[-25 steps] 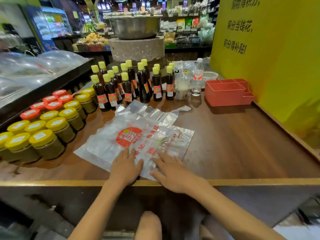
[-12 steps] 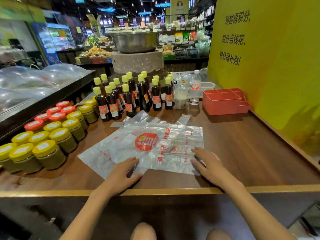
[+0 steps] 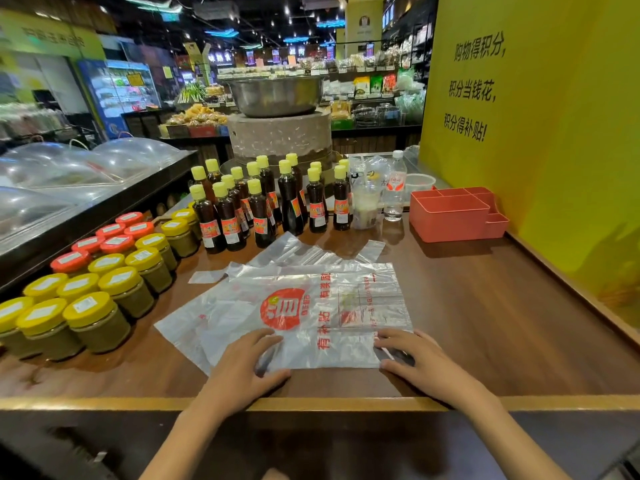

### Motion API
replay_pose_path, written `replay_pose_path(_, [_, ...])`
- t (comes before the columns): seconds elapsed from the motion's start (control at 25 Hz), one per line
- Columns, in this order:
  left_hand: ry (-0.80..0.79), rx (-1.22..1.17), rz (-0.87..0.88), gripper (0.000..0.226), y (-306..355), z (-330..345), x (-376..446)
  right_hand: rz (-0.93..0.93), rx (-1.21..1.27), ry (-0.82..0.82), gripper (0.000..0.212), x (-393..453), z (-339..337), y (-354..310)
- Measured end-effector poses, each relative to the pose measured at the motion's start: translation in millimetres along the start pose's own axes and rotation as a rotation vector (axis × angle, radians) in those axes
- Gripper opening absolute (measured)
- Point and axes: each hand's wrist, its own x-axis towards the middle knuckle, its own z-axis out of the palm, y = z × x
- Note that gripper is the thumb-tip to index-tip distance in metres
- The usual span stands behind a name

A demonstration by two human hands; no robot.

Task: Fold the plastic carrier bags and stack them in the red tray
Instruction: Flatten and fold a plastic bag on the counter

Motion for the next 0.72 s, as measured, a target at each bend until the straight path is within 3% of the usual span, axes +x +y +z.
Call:
replay_pose_path(0.12, [-0.066,-0.019,-0.046,0.076,-2.0,1.5,1.4,-0.03,-0.067,0.047,0.026,1.7,-2.2,-6.1])
replay_pose_path(0.28, [0.001,-0.029,0.0,0.067,-4.5,2.4,0.3,-0.035,-0.118,0.092,0.015,1.7,-3.0,-12.2])
replay_pose_path(0.48, [0.007,-0.012,0.062,0.035,-5.3,3.5,-1.0,0.061,-0.087,0.14,0.018,-4.0,-4.8,-15.9])
replay_pose_path(0.6, [0.05,-0.036,0.06,0.033,0.0,1.2,-3.6,0.025,-0.089,0.121,0.029,-8.5,-6.6,-19.2])
replay_pose_path(0.72, [0.062,-0.099,0.029,0.027,5.4,-3.4,-4.1,0.007,-0.11,0.033,0.063,-12.2,-7.9,-18.4])
